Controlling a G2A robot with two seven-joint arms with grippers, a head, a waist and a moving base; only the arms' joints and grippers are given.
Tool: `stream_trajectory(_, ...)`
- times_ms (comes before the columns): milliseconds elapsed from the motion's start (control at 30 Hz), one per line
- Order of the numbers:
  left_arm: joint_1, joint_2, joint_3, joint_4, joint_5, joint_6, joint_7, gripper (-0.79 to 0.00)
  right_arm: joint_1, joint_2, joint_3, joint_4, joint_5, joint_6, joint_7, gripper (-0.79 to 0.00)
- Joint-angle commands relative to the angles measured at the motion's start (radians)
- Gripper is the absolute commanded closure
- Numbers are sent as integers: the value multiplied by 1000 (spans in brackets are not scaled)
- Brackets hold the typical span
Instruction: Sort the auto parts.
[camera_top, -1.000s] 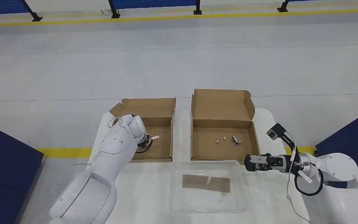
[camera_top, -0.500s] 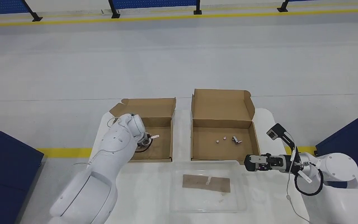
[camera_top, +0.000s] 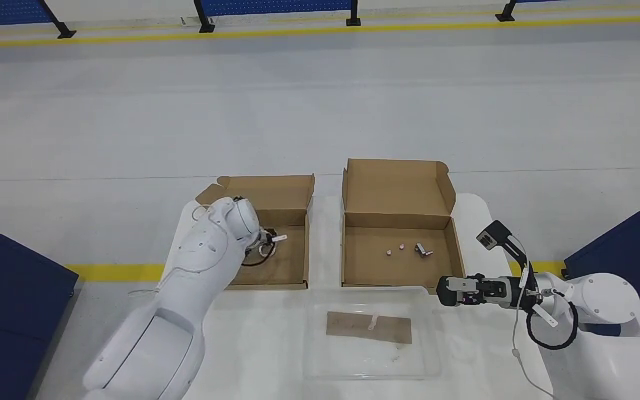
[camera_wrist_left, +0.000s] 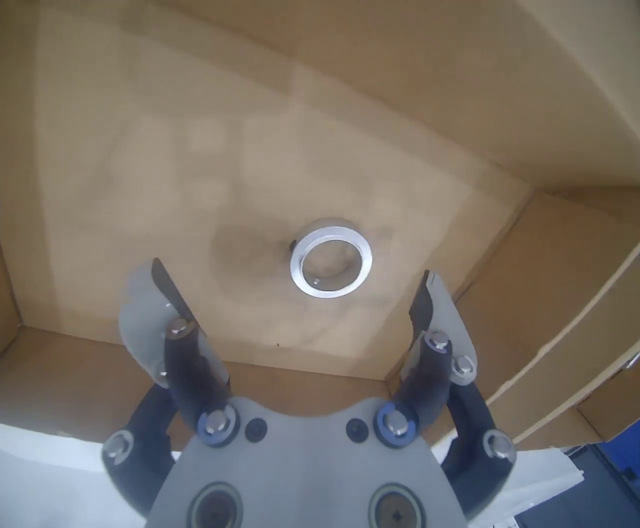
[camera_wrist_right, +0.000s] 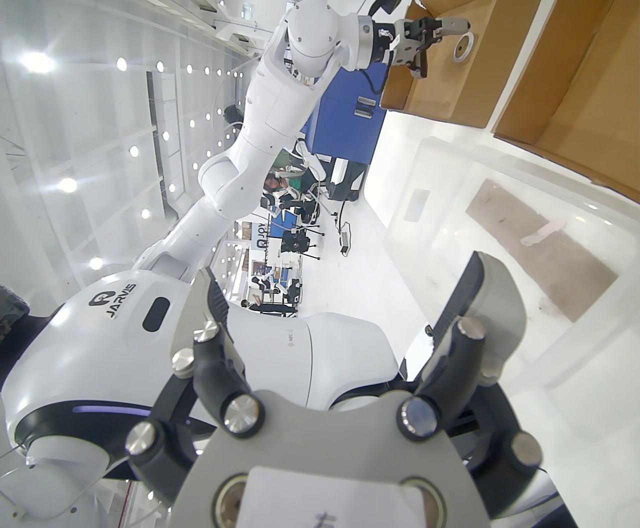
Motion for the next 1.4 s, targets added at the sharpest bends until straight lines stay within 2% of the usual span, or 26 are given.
stream_trajectory(0,11,12,-12,-44,1,-6,-17,-785,0,0,0,0,0,0,0,-785)
stream_trajectory(133,45,44,-43,-150,12,-15,-58,-785,0,0,0,0,0,0,0,-785)
stream_trajectory(300,124,94,-102,-340,26,-20,-150,-785,0,0,0,0,0,0,0,-785)
stream_trajectory(767,124,94,-102,-340,26,-20,-150,-785,0,0,0,0,0,0,0,-785)
stream_trajectory(833,139,98,-135,-349,-19,-27,-115,-785,0,0,0,0,0,0,0,-785)
stream_trajectory(933,186,114,-187,-418,-75,-81,-108,-785,0,0,0,0,0,0,0,-785)
stream_trajectory(1067,303,150,-286,-596,-143,-127,-132,-785,0,0,0,0,0,0,0,-785)
stream_trajectory(1267,574,204,-460,-1001,-251,-164,-211,-785,0,0,0,0,0,0,0,-785)
stream_trajectory(1367,696,220,-540,-1158,-348,-197,-245,-785,0,0,0,0,0,0,0,-785)
